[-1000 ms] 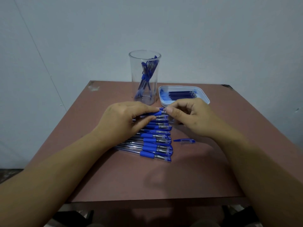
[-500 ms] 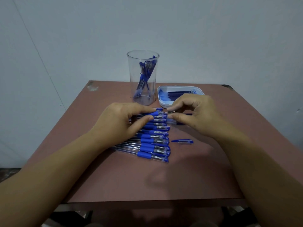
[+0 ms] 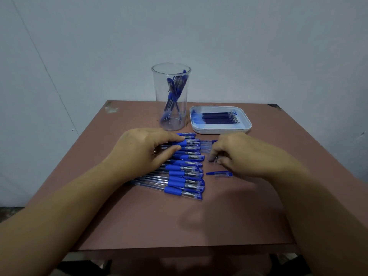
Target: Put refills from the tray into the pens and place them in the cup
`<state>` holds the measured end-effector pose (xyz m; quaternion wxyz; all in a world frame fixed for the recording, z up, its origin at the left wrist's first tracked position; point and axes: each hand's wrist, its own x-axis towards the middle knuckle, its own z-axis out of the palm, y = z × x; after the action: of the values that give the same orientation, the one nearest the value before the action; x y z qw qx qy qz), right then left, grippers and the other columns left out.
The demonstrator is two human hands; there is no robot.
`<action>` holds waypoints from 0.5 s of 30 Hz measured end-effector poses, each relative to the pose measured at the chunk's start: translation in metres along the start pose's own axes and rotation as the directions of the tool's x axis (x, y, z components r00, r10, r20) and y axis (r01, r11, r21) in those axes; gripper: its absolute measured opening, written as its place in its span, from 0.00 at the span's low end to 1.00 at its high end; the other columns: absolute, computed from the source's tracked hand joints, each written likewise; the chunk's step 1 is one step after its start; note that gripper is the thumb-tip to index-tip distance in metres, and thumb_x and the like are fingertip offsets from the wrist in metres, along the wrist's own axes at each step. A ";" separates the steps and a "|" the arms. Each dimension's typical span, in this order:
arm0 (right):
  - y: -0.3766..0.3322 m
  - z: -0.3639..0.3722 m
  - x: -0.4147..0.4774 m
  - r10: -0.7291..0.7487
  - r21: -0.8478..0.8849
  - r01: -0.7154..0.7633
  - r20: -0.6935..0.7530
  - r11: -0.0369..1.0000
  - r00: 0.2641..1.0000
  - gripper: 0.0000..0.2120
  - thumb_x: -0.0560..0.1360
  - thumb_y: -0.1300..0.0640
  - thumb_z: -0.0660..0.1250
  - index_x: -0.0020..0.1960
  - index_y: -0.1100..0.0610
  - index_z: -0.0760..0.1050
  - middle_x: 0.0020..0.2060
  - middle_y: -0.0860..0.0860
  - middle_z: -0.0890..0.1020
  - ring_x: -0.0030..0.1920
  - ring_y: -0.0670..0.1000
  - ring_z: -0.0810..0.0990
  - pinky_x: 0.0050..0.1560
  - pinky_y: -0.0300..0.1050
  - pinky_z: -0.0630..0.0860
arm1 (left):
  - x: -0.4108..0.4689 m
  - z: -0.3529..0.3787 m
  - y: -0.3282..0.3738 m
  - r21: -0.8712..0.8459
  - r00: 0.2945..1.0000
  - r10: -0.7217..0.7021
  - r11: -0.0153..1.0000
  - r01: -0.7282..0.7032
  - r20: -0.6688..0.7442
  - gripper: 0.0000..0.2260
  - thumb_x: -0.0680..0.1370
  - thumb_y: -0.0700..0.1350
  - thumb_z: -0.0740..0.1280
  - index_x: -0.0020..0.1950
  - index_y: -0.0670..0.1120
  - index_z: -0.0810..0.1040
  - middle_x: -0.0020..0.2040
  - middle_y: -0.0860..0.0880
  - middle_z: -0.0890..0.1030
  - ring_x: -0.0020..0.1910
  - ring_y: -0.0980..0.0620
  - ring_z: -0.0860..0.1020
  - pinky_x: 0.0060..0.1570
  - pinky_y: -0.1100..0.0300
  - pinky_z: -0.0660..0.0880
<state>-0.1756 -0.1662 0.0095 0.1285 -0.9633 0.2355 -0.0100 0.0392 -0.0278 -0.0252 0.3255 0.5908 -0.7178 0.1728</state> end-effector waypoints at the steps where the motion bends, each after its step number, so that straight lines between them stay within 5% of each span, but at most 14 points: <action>1: 0.000 0.000 0.000 -0.002 0.004 0.002 0.007 1.000 1.000 0.12 0.77 0.62 0.66 0.52 0.47 0.81 0.45 0.42 0.77 0.45 0.41 0.77 0.47 0.35 0.74 | 0.000 0.000 0.000 -0.001 1.000 0.001 1.000 -0.001 0.004 0.14 0.77 0.54 0.65 0.57 0.51 0.84 0.48 0.54 0.85 0.42 0.58 0.82 0.42 0.65 0.76; 4: 0.000 -0.002 -0.003 -0.040 0.023 0.041 -0.054 0.999 0.998 0.12 0.76 0.60 0.67 0.55 0.47 0.80 0.47 0.43 0.79 0.47 0.41 0.77 0.52 0.37 0.75 | 0.001 -0.001 0.000 -0.018 1.000 -0.006 1.000 0.006 0.005 0.14 0.77 0.54 0.65 0.57 0.51 0.83 0.48 0.55 0.85 0.42 0.58 0.82 0.41 0.62 0.79; 9: -0.004 -0.001 -0.003 -0.217 0.156 0.321 -0.466 0.934 0.858 0.09 0.73 0.51 0.71 0.53 0.49 0.80 0.44 0.41 0.78 0.44 0.43 0.77 0.44 0.32 0.73 | 0.000 -0.001 0.002 -0.076 0.999 -0.006 0.997 0.002 -0.050 0.13 0.78 0.52 0.67 0.58 0.49 0.83 0.47 0.55 0.85 0.42 0.58 0.82 0.40 0.56 0.80; 15: -0.002 0.010 0.010 -0.285 0.099 0.415 -0.585 0.904 0.759 0.07 0.73 0.54 0.71 0.48 0.56 0.82 0.40 0.47 0.81 0.40 0.44 0.79 0.41 0.41 0.77 | 0.001 0.002 0.007 -0.079 0.992 0.036 0.996 -0.046 -0.124 0.12 0.78 0.51 0.68 0.58 0.47 0.83 0.48 0.52 0.85 0.43 0.56 0.83 0.40 0.55 0.80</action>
<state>-0.1646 -0.1668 -0.0002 0.1572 -0.9239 0.0747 -0.3408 0.0317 -0.0278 -0.0246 0.3892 0.5504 -0.7148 0.1861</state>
